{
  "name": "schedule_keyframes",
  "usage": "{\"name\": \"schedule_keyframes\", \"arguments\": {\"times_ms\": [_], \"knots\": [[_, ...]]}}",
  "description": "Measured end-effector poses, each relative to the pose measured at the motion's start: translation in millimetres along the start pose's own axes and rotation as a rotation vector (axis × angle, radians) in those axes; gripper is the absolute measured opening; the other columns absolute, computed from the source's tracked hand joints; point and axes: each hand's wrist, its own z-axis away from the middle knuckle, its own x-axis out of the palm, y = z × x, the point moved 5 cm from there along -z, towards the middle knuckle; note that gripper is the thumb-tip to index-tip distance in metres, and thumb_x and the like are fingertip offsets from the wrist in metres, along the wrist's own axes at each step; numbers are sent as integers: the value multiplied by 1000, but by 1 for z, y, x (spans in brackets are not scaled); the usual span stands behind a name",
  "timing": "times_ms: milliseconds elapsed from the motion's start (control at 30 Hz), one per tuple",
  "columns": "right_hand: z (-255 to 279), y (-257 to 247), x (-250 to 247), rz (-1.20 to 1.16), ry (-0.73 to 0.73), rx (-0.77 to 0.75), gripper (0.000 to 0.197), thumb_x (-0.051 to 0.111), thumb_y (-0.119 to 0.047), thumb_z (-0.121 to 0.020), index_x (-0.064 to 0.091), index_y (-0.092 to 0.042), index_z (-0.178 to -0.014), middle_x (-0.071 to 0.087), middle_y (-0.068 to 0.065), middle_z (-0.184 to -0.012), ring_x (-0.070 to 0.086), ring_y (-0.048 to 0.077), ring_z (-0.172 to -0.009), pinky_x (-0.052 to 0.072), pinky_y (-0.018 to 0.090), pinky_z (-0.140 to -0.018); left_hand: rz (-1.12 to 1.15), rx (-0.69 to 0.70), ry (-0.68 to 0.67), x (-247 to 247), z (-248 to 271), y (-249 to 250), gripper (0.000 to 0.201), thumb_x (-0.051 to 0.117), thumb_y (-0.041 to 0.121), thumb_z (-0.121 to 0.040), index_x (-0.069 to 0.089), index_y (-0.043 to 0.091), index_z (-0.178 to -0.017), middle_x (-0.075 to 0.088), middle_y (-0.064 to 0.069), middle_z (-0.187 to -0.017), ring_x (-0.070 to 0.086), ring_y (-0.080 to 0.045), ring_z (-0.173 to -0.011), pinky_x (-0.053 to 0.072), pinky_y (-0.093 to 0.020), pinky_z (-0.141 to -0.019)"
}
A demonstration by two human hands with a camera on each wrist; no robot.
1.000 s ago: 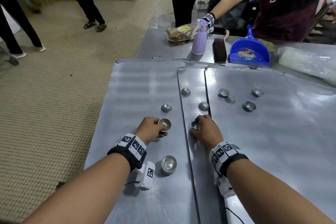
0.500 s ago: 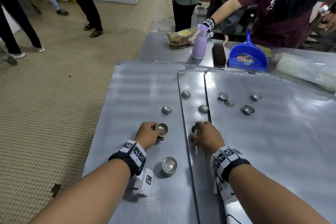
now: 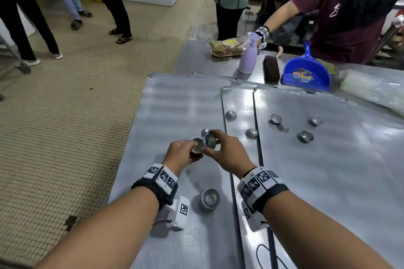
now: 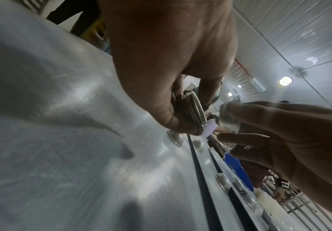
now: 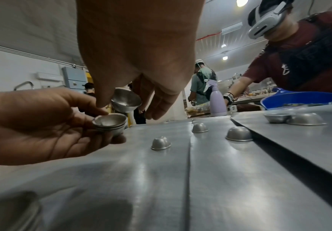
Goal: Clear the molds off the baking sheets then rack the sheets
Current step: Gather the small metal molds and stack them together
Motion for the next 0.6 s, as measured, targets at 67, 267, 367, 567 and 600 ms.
{"name": "schedule_keyframes", "arguments": {"times_ms": [67,267,367,567,600], "knots": [[-4,-7,9,31,-21,-18,59,75,-54,-77,55,-32,-127,72,-7,-110,66,19,-103,54,38,-86,113,-26,-25,2,4,5,21,53,6,-92,67,-5,-80,66,-20,-76,67,-28,-70,60,-43,-75],[-10,-13,25,79,-36,-30,60,74,-58,-77,53,-34,-128,71,-6,-110,66,19,-101,53,33,-81,269,-71,-59,1,11,9,32,41,19,-101,60,4,-80,69,-12,-70,64,-18,-56,55,-43,-75],[-8,-15,31,87,-79,-44,70,73,-61,-78,51,-32,-137,68,-7,-122,64,16,-109,52,34,-87,236,-58,-23,-12,8,6,29,46,22,-100,64,2,-89,68,-17,-83,62,-23,-67,55,-36,-66],[-24,10,15,187,-84,28,53,60,-53,-91,55,-24,-135,63,-3,-133,64,19,-111,50,35,-92,-12,-41,103,-43,-8,-10,14,67,12,-90,70,-2,-90,70,-18,-72,66,-19,-55,52,-25,-56],[-29,17,10,214,-91,56,51,60,-50,-92,56,-22,-135,64,-1,-132,64,21,-111,50,36,-93,-88,-42,121,-46,-11,-15,12,64,9,-90,69,-2,-91,70,-18,-71,65,-18,-52,48,-25,-55]]}}
